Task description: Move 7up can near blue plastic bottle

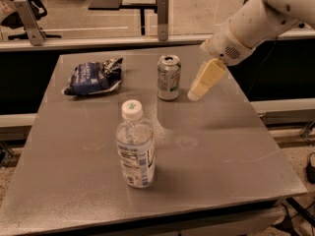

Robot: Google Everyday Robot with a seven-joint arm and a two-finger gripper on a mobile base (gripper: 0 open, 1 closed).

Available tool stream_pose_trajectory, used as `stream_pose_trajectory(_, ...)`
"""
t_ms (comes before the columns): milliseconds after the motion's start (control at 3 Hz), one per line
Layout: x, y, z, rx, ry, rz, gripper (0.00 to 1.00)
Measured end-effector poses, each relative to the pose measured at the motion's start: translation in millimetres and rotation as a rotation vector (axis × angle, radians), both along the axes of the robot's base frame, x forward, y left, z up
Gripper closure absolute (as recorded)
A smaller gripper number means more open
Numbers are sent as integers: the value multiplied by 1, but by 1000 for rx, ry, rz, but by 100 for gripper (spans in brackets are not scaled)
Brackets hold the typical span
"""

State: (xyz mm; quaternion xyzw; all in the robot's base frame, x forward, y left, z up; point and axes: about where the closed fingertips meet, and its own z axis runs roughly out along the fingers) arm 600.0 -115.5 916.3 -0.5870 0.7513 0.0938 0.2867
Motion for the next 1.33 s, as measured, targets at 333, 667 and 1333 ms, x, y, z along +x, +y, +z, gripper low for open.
stream_pose_trajectory(333, 15, 24, -9, 48, 8, 26, 0)
stream_pose_trajectory(667, 31, 45, -20, 90, 18, 46, 0)
stream_pose_trajectory(1333, 48, 69, -27, 165, 36, 90, 24)
